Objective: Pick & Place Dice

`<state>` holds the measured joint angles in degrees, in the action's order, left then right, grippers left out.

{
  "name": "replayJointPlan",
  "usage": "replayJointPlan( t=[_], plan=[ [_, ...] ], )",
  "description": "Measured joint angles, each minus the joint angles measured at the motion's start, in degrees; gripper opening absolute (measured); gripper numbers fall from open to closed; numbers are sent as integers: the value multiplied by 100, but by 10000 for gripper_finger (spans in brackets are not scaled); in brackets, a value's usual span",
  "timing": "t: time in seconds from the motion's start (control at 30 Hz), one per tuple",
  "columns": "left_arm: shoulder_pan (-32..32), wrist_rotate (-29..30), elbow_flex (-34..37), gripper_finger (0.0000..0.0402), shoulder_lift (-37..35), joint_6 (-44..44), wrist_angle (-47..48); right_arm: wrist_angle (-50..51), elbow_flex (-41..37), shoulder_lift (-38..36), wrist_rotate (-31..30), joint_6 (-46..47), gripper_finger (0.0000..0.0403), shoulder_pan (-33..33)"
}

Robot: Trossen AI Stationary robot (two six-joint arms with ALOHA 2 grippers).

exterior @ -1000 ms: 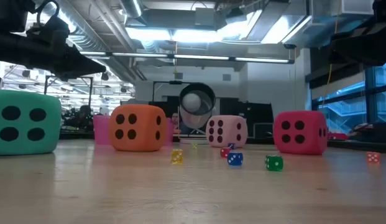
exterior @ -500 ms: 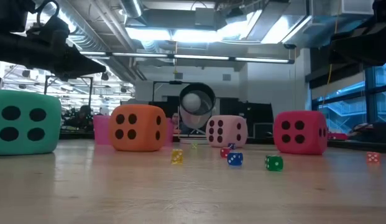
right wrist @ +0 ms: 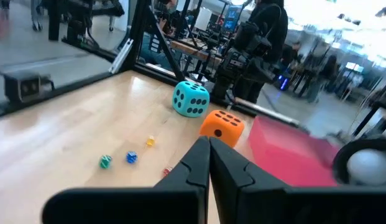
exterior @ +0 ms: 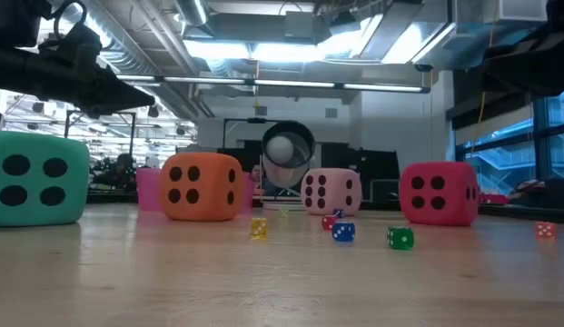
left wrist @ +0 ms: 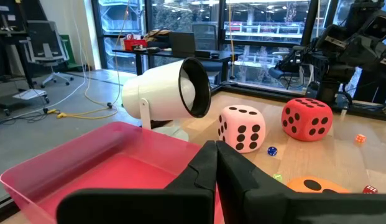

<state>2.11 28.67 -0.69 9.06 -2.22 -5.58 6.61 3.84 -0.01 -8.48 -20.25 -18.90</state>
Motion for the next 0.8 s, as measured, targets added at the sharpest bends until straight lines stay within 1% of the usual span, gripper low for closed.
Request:
replayJointPlan(
  t=[0.13,0.3,0.4,0.47,0.57,0.6,0.7,0.8],
  plan=[
    [0,2,-2,6,0,0,1,0,0,0,14,-609,11,-2],
    [-1,1,0,4,-1,0,0,-39,0,0,43,-687,11,0],
    [-2,2,0,4,0,0,-4,-116,0,0,336,143,11,-6],
    [-2,11,0,5,0,-2,-68,-318,-2,0,355,829,11,-6],
    [-1,-14,-1,6,0,-180,-297,-823,0,0,355,2709,11,-6],
    [-1,-24,0,6,0,-341,-405,-921,-1,0,334,3131,11,-6],
    [-2,-22,-1,6,0,-855,-604,-1274,0,0,111,3332,11,-4],
    [-2,24,0,8,0,-912,-714,-1465,-2,0,53,3333,11,-4]
  ],
)
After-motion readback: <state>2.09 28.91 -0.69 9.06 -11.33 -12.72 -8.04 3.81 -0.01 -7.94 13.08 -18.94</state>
